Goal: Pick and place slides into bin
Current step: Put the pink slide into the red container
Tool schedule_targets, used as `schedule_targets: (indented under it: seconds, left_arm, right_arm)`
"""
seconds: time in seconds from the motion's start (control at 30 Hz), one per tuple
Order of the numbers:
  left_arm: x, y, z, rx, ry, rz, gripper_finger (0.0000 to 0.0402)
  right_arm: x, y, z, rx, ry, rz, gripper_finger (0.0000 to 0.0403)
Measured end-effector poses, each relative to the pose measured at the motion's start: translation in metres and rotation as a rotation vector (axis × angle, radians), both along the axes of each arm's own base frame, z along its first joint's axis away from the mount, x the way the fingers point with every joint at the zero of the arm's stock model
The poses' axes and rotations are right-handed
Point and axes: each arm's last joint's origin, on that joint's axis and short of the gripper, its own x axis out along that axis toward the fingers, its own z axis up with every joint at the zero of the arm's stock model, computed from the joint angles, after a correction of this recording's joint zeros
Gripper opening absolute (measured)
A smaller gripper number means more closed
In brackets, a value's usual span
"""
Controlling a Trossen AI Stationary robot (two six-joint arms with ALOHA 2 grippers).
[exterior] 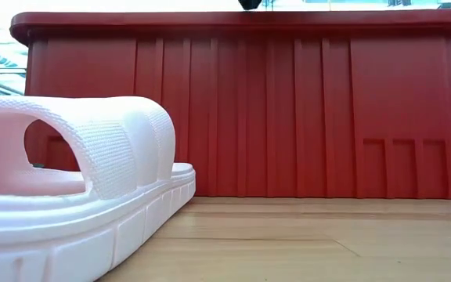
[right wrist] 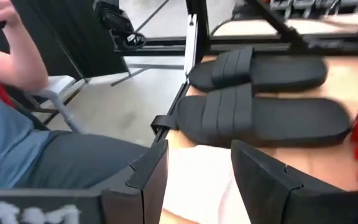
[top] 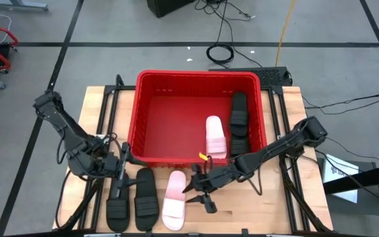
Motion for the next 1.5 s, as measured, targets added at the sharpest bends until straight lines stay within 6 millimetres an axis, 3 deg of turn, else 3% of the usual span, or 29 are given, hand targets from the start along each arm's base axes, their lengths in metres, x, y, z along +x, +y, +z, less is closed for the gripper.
schedule_targets:
  seconds: [0.23, 0.53, 0.9, 1.3, 1.5]
  left_arm:
    - [-0.004, -0.004, 0.000, -0.016, 0.005, -0.028, 0.0250]
    - [-0.006, -0.006, -0.001, -0.015, 0.007, -0.037, 0.0250]
    - [-0.006, -0.004, 0.000, -0.010, 0.003, 0.017, 0.0250]
    - [-0.006, -0.004, 0.000, -0.010, 0.003, 0.015, 0.0250]
    - [-0.006, -0.004, 0.000, -0.008, 0.002, 0.015, 0.0250]
  right_arm:
    - [0.013, -0.003, -0.025, 0.060, 0.101, -0.047, 0.0164]
    - [0.015, 0.005, -0.039, 0.077, 0.141, -0.048, 0.0164]
    - [0.047, 0.021, -0.046, 0.040, 0.259, -0.006, 0.0164]
    - [0.045, 0.019, -0.052, 0.018, 0.328, -0.048, 0.0164]
    - [0.052, 0.018, -0.071, 0.015, 0.375, -0.068, 0.0164]
